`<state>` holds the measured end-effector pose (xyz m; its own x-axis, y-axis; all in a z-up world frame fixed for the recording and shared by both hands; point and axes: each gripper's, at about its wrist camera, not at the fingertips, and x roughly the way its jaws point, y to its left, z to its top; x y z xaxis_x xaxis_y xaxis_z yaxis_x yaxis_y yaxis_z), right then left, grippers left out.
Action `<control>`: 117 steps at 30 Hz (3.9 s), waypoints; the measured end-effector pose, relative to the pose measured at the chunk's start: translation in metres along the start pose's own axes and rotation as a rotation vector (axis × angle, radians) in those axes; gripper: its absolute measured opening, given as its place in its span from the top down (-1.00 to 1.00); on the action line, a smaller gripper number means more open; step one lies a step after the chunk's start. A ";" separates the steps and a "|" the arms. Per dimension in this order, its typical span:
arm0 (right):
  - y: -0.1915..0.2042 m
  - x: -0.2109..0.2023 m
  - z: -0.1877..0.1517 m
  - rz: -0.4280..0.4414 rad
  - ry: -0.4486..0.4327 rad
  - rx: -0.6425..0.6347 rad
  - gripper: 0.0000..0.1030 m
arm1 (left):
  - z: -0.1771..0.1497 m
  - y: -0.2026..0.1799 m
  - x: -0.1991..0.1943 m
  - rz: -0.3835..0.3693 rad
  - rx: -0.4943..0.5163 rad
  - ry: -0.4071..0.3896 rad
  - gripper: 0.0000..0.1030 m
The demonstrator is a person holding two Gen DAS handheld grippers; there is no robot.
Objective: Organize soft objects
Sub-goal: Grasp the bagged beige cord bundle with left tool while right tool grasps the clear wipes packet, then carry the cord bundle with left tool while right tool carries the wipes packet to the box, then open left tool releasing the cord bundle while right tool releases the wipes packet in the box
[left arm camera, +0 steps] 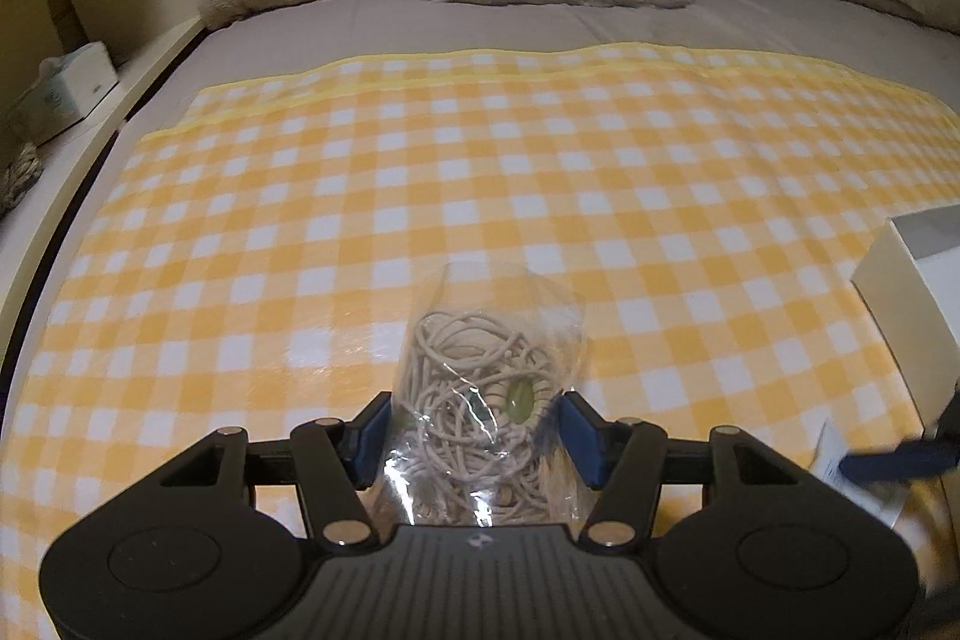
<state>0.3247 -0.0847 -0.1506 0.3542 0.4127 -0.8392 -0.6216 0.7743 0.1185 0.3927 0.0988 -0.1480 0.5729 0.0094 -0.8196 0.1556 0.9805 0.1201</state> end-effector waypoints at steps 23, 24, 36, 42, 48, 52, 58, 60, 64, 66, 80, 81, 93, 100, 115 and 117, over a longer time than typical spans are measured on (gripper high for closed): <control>0.020 0.015 -0.009 0.115 -0.002 0.041 -1.00 | -0.008 0.014 -0.008 0.019 -0.033 0.009 0.00; 0.025 0.014 -0.009 0.105 0.003 0.021 -1.00 | -0.008 0.014 -0.008 0.022 -0.036 0.007 0.03; 0.030 0.002 -0.011 0.075 0.006 0.025 -0.38 | -0.009 0.023 -0.030 0.029 -0.137 -0.028 0.14; 0.028 -0.019 -0.007 0.094 -0.034 0.025 -0.36 | -0.011 0.023 -0.055 0.023 -0.175 -0.067 0.14; 0.015 -0.055 -0.003 0.091 -0.123 0.076 -0.37 | -0.012 0.019 -0.088 0.001 -0.229 -0.126 0.14; 0.006 -0.081 -0.004 0.069 -0.187 0.096 -0.37 | -0.013 0.011 -0.114 -0.025 -0.262 -0.174 0.14; -0.013 -0.118 -0.010 0.038 -0.282 0.145 -0.37 | -0.016 -0.002 -0.153 -0.062 -0.296 -0.248 0.14; -0.017 -0.129 -0.013 0.023 -0.307 0.154 -0.37 | -0.016 -0.008 -0.164 -0.073 -0.299 -0.272 0.14; -0.027 -0.154 -0.022 0.000 -0.354 0.178 -0.37 | -0.017 -0.022 -0.187 -0.110 -0.320 -0.319 0.14; -0.032 -0.166 -0.026 -0.013 -0.378 0.192 -0.37 | -0.016 -0.029 -0.194 -0.128 -0.327 -0.339 0.14; -0.096 -0.229 -0.070 -0.124 -0.477 0.362 -0.38 | 0.004 -0.112 -0.187 -0.315 -0.334 -0.353 0.14; -0.101 -0.231 -0.073 -0.130 -0.477 0.375 -0.38 | 0.005 -0.118 -0.182 -0.326 -0.327 -0.339 0.13; -0.154 -0.223 -0.099 -0.191 -0.389 0.494 -0.38 | 0.015 -0.189 -0.091 -0.459 -0.400 -0.083 0.13; -0.170 -0.195 -0.100 -0.175 -0.295 0.495 -0.38 | 0.021 -0.208 -0.048 -0.410 -0.407 -0.020 0.13; -0.157 -0.132 -0.089 -0.171 -0.105 0.261 -0.84 | 0.034 -0.194 -0.024 -0.398 -0.422 0.006 -0.44; -0.157 -0.130 -0.089 -0.169 -0.097 0.254 -0.86 | 0.034 -0.196 -0.026 -0.400 -0.406 0.012 -0.48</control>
<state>0.3139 -0.3024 -0.1070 0.5099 0.3023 -0.8054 -0.3582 0.9258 0.1208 0.3751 -0.1002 -0.1314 0.5231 -0.3782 -0.7637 0.0354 0.9050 -0.4240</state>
